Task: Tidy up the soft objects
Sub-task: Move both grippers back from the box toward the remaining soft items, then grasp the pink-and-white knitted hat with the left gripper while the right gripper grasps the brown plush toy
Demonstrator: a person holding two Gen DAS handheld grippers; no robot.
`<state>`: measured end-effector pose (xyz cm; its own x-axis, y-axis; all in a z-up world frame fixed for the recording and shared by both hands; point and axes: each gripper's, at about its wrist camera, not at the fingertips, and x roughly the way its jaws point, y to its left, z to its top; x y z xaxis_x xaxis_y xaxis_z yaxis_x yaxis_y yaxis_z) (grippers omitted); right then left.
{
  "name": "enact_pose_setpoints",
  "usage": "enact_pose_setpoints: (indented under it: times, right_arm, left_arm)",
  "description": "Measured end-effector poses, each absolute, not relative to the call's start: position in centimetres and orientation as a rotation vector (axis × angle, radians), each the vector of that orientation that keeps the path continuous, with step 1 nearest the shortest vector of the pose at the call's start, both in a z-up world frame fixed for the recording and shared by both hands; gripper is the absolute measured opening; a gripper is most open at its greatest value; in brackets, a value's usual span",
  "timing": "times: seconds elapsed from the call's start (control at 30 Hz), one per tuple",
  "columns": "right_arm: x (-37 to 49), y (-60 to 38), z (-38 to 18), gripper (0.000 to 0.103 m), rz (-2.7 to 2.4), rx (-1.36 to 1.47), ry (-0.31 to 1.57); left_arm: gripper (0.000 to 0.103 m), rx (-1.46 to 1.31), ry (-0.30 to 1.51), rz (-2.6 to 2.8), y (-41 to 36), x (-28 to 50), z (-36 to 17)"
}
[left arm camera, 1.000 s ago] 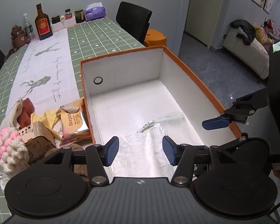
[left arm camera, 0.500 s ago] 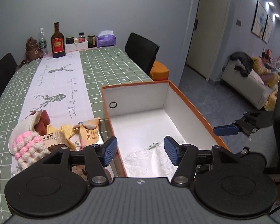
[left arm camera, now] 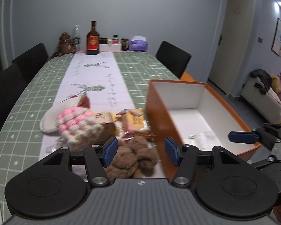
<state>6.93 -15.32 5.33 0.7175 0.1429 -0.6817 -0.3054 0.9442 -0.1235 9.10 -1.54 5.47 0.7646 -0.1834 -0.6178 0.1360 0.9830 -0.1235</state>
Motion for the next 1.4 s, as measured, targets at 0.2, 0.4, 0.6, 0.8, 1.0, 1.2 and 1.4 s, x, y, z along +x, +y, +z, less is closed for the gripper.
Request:
enact_pose_setpoints:
  times: [0.2,0.4,0.6,0.8,1.0,1.2,1.4]
  right_arm:
    - [5.7,-12.4,4.0,0.087,0.258,-0.177,0.655]
    - [3.9,-9.9,2.2,0.087,0.272,-0.105,0.567]
    - [2.8,-6.8,-0.4,0.077,0.310,-0.125,0.528]
    - [4.6,-5.4,-2.0,0.071,0.300,-0.156,0.547]
    - [7.3,-5.2,-2.8,0.066,0.291,-0.138,0.585]
    - [10.6,-5.0,-3.1,0.075,0.286,-0.091,0.618]
    - [13.8,-4.9,-4.3,0.079,0.291,-0.043,0.720]
  left_arm:
    - [0.068,-0.076,0.678,-0.065,2.5,7.7,3.5]
    - [0.064,-0.029,0.595,-0.045,5.9,5.3,1.5]
    - [0.060,-0.054,0.593,-0.080,7.8,4.2,-0.9]
    - [0.061,-0.067,0.584,-0.076,8.5,5.0,-2.1]
    - [0.068,-0.039,0.565,-0.087,8.4,7.4,-1.7]
    - [0.082,-0.132,0.570,-0.102,9.0,10.8,-0.9]
    - [0.083,-0.234,0.630,-0.070,10.0,14.7,-0.9]
